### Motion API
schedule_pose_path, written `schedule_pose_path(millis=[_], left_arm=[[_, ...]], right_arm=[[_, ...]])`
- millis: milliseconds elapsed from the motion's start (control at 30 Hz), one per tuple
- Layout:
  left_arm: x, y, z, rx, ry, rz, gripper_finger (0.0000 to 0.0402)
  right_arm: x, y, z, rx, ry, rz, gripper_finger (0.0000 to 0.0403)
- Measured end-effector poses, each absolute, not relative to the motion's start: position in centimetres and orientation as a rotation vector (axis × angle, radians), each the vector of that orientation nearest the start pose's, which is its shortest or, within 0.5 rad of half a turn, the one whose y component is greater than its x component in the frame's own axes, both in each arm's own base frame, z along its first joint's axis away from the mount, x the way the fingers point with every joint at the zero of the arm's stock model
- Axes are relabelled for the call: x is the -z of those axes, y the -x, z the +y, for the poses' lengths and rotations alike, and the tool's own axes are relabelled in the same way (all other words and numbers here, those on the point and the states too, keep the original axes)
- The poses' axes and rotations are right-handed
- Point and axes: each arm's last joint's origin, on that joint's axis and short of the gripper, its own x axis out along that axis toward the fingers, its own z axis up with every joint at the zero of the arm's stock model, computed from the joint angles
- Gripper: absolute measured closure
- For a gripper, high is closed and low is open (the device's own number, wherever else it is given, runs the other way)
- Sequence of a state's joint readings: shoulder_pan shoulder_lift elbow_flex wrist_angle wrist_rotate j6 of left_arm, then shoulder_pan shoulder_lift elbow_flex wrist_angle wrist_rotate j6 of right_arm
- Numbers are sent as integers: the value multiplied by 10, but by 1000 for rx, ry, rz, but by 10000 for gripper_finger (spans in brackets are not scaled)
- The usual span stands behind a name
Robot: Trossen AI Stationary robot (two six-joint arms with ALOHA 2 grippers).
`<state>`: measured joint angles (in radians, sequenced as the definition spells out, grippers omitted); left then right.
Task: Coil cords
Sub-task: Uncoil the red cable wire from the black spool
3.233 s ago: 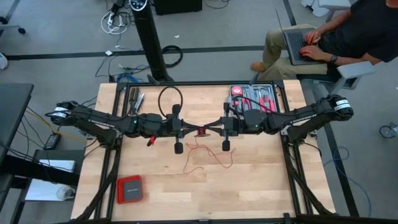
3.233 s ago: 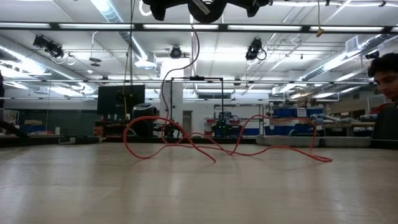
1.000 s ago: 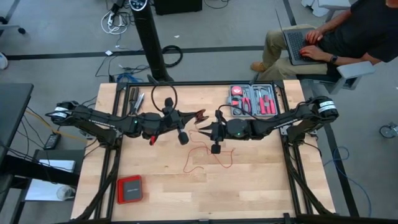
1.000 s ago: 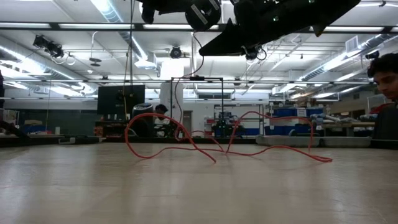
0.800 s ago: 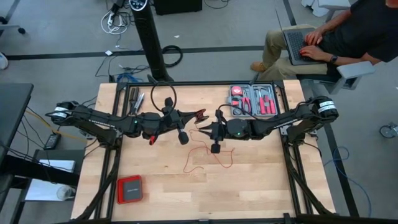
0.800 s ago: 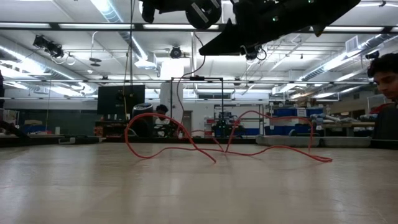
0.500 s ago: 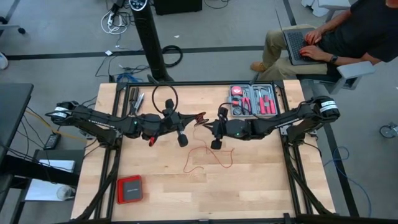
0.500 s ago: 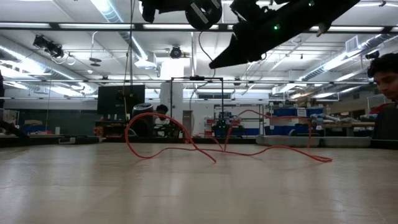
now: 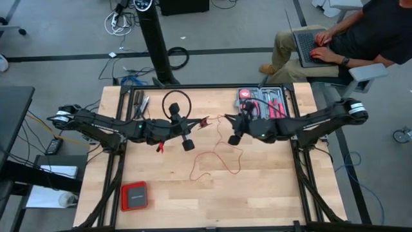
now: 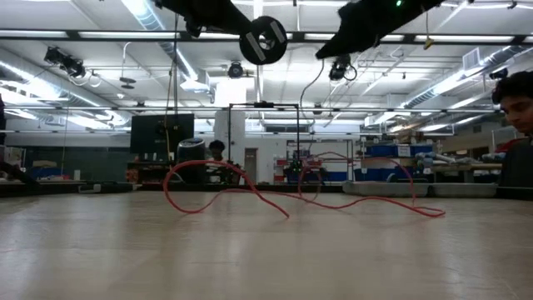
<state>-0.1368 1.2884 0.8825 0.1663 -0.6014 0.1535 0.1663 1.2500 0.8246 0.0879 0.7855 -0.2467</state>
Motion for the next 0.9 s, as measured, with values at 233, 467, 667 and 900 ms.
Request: schedule_pose_path(millis=[233,467,667,900], left_arm=[[-293,-284,-22,-446,-237,268,401],[-293,-283,-21,-514,-238,268,401],[-294,-282,-19,-589,-198,247,401],[-301,-283,-20,-582,-148,169,401]], right_arm=[[-302,-252,41,542,394,264,402],[-308,-258,58,351,414,144,403],[-303,-269,65,194,418,98,403],[-281,-287,65,129,440,157,403]])
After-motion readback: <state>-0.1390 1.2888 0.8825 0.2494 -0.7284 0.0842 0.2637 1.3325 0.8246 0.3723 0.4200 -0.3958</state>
